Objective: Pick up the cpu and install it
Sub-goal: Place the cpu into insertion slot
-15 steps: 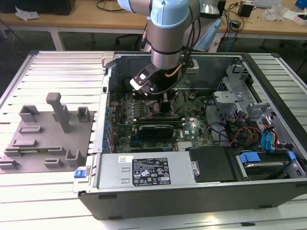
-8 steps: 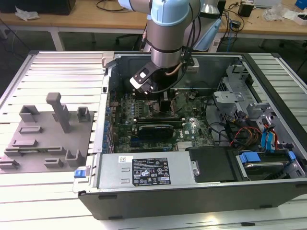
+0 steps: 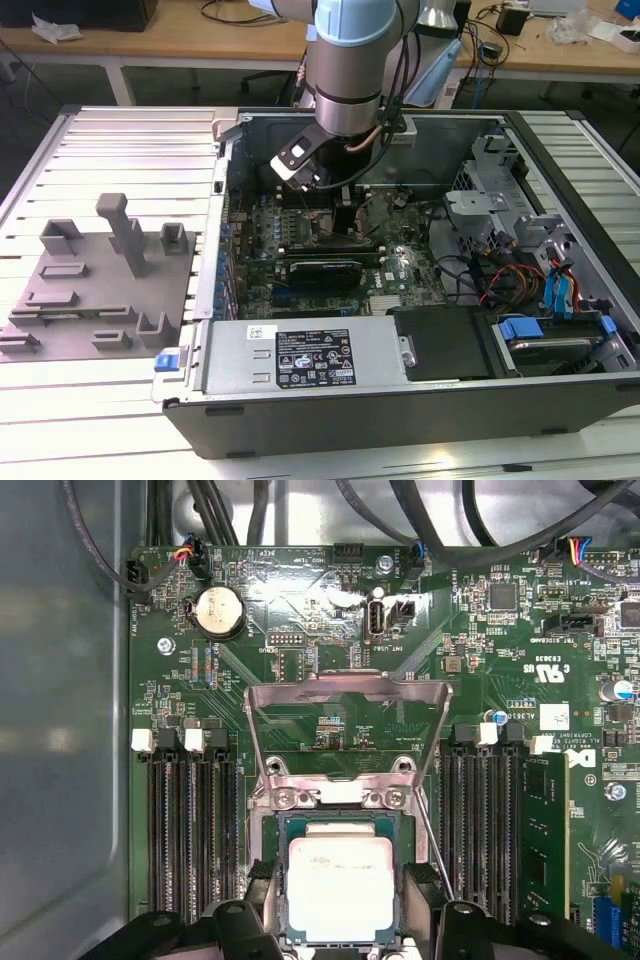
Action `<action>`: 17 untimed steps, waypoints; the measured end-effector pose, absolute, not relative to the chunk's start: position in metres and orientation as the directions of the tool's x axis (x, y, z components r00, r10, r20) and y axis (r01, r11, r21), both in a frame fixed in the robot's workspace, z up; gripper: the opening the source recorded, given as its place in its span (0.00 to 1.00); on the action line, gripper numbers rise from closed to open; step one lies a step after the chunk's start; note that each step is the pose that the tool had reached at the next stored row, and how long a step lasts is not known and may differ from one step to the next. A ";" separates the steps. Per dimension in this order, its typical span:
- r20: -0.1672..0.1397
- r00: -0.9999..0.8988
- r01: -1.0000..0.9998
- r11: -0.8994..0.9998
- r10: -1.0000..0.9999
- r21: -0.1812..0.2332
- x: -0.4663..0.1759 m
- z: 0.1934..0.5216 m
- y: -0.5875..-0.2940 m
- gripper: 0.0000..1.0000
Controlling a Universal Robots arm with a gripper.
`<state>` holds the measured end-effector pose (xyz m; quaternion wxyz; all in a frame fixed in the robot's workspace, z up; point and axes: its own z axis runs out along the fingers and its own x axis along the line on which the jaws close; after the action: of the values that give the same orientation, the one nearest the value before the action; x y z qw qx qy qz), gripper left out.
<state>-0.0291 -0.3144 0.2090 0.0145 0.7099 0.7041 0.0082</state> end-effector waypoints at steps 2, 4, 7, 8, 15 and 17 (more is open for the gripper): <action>-0.009 0.008 0.999 -0.008 1.000 0.032 -0.029 0.209 -0.314 0.60; -0.009 0.008 0.999 -0.008 1.000 0.032 -0.029 0.209 -0.314 0.54; -0.009 0.008 0.999 -0.008 1.000 0.032 -0.029 0.209 -0.314 0.42; -0.009 0.008 0.999 -0.008 1.000 0.032 -0.029 0.209 -0.314 0.29; -0.009 0.008 0.999 -0.008 1.000 0.032 -0.029 0.210 -0.314 0.11; -0.009 0.008 0.999 -0.008 1.000 0.032 -0.029 0.209 -0.314 0.11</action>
<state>-0.0291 -0.3144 0.2094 0.0145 0.7099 0.7041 0.0081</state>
